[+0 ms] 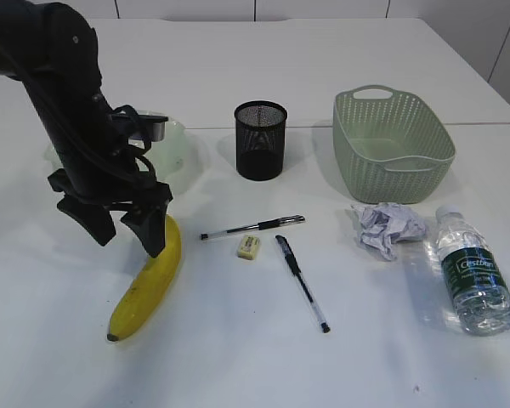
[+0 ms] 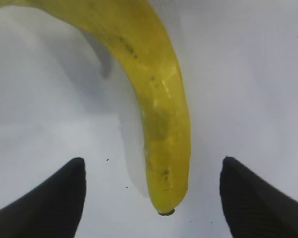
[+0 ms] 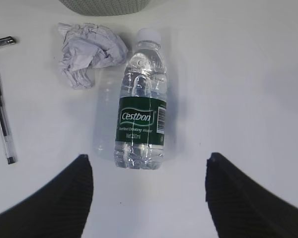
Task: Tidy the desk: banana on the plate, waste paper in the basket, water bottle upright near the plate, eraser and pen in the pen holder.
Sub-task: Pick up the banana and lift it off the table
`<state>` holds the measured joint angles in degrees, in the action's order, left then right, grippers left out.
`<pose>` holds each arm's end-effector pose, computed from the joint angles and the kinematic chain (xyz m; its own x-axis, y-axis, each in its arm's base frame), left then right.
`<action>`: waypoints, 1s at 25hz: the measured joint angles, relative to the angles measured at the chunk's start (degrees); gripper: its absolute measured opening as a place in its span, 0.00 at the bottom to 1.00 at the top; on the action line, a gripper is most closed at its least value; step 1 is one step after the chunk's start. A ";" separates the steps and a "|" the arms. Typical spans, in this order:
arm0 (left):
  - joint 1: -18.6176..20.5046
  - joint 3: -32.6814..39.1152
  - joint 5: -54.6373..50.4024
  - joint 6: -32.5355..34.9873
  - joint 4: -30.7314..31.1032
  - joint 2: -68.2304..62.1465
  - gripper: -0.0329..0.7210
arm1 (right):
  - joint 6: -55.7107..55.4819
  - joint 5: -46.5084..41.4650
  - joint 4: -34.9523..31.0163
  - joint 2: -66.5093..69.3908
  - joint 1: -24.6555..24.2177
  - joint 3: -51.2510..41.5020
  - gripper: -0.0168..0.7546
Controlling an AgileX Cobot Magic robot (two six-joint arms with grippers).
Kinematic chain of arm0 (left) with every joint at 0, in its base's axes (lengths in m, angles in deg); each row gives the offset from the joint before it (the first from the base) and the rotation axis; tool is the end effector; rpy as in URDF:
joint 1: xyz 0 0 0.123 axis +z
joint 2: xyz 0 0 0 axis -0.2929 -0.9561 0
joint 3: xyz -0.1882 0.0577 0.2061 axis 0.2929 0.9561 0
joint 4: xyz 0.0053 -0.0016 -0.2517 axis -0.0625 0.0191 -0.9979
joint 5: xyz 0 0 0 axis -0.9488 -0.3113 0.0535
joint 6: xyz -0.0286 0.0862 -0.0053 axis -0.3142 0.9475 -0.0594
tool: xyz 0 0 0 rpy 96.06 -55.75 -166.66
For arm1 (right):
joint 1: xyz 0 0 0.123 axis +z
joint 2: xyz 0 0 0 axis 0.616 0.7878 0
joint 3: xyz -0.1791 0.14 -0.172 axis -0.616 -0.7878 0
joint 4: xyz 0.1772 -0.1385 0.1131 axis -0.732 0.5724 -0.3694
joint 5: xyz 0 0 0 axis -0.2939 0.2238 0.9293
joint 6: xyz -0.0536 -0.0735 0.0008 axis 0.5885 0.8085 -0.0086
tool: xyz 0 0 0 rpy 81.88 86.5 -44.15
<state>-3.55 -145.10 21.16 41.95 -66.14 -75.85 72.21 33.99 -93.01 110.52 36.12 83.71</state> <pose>0.3625 -0.1531 0.1908 -0.9373 0.3456 -0.0456 0.3482 0.9210 -0.1749 0.2170 -0.0030 0.3177 -0.8569 0.0548 -0.5126 0.0319 0.9981 0.0533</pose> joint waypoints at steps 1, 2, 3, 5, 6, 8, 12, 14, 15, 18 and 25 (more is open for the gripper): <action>0.00 0.00 0.23 0.00 -0.30 -0.21 0.83 | 0.00 0.13 0.00 0.00 0.00 0.00 0.71; 0.00 0.00 0.48 0.00 -0.63 -0.33 0.83 | 0.00 0.38 0.00 0.00 0.00 0.00 0.71; 0.00 0.00 0.59 0.00 -0.91 -0.73 0.83 | 0.00 0.63 0.00 0.00 0.00 0.00 0.71; 0.00 0.00 0.70 0.10 -1.13 -1.59 0.83 | 0.00 0.86 0.00 0.00 0.00 0.00 0.71; 0.00 0.00 0.81 0.10 -1.23 -1.89 0.83 | 0.00 1.09 0.00 0.00 0.00 0.00 0.71; -0.14 0.00 0.93 0.10 -1.23 -2.83 0.83 | 0.00 1.78 0.00 0.00 0.00 0.00 0.71; -1.23 0.00 2.51 0.10 -1.23 -3.57 0.83 | 0.00 1.90 0.00 0.00 0.00 0.00 0.71; -1.82 0.00 3.58 0.10 -1.23 -3.66 0.83 | 0.00 1.90 0.00 0.00 0.00 0.00 0.71; -2.16 0.00 3.88 0.10 -1.23 -3.82 0.83 | 0.00 1.90 0.00 0.00 0.00 0.00 0.71; -2.66 0.00 4.23 0.10 -1.23 -4.38 0.83 | 0.00 2.00 0.26 0.00 0.00 0.00 0.71; -2.76 0.00 4.86 0.10 -0.75 -5.94 0.83 | 0.00 2.00 0.39 0.00 0.00 0.00 0.71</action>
<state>-6.32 -145.10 26.02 42.05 -66.89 -81.79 72.21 35.99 -92.62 110.52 36.12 83.71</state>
